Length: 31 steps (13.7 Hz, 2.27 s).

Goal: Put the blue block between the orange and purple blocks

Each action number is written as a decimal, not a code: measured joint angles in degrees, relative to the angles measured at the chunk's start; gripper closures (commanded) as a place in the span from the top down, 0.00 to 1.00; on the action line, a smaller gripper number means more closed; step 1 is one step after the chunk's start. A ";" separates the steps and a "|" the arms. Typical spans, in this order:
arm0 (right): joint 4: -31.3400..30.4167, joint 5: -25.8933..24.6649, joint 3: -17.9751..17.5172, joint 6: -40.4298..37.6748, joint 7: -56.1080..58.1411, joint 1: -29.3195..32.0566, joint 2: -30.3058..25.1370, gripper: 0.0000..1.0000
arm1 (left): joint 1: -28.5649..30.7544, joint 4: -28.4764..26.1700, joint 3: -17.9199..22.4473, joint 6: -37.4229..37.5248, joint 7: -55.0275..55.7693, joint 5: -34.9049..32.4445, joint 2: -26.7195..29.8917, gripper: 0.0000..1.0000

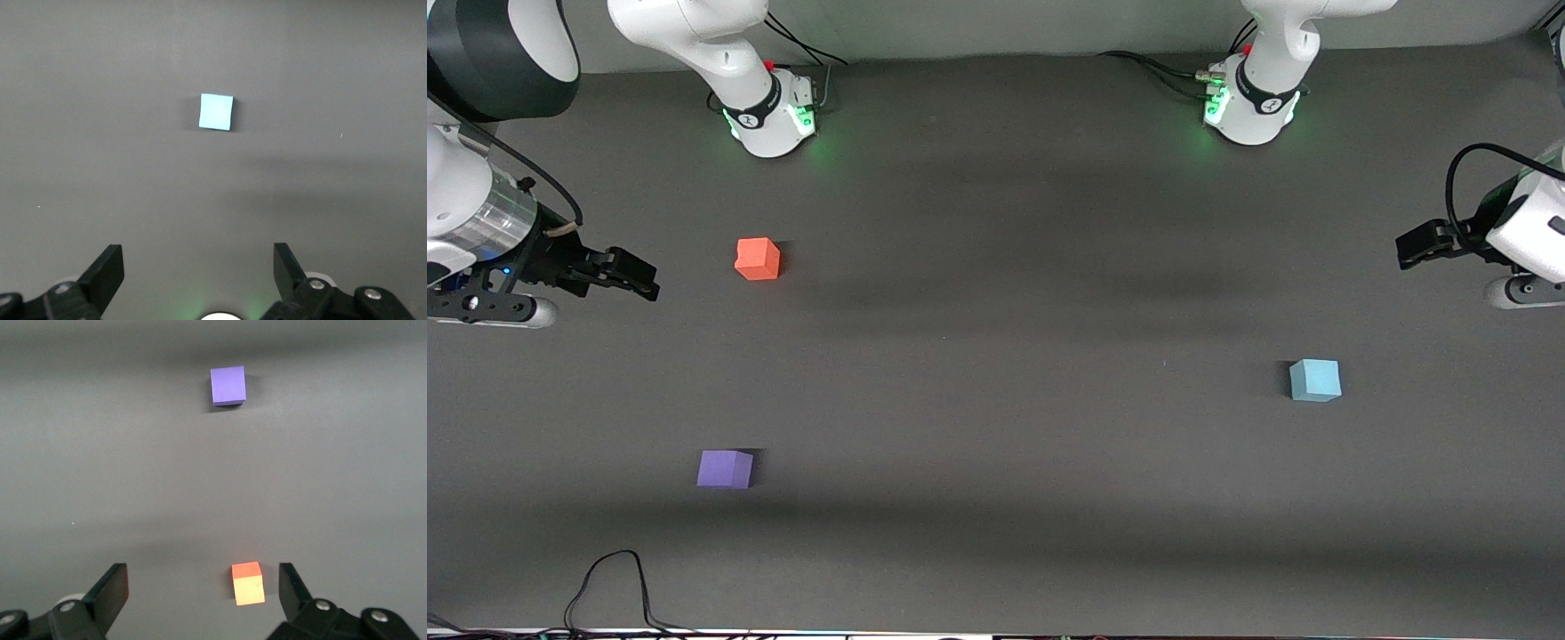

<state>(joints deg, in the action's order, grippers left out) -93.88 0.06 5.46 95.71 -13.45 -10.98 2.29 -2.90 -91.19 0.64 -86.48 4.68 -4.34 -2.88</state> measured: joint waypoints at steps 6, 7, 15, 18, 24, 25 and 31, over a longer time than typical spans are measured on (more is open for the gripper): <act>0.15 -0.01 0.61 -1.69 1.67 -0.01 -0.02 1.00 | 0.77 -9.85 0.56 -10.54 0.07 0.17 -0.41 1.00; 0.17 -0.01 0.96 -1.69 3.16 0.00 -0.07 1.00 | 1.40 -13.45 0.65 -15.83 -0.06 0.18 -0.72 1.00; -0.33 1.62 1.26 -0.46 4.51 -0.34 -2.34 1.00 | 5.47 -24.93 0.49 -46.69 -2.83 2.40 -16.98 1.00; -1.10 1.91 2.19 -0.16 5.27 -0.29 -2.39 1.00 | 5.47 -26.27 0.48 -52.77 -2.83 3.42 -21.17 1.00; -2.75 1.98 2.51 0.61 8.04 0.69 -2.35 1.00 | 5.47 -26.76 0.03 -58.57 -2.83 5.03 -24.25 1.00; -3.01 1.98 2.51 0.86 8.20 0.85 -2.33 1.00 | 5.47 -26.77 0.00 -59.58 -2.83 5.07 -25.07 0.99; -3.50 2.04 1.21 0.88 8.80 3.73 -2.33 1.00 | 5.47 -26.70 -0.03 -60.60 -3.04 5.11 -26.22 0.25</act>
<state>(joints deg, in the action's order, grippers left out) -97.38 2.10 6.67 96.59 -4.65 -7.25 -0.04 2.57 -117.89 0.60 -147.08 1.64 0.76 -29.10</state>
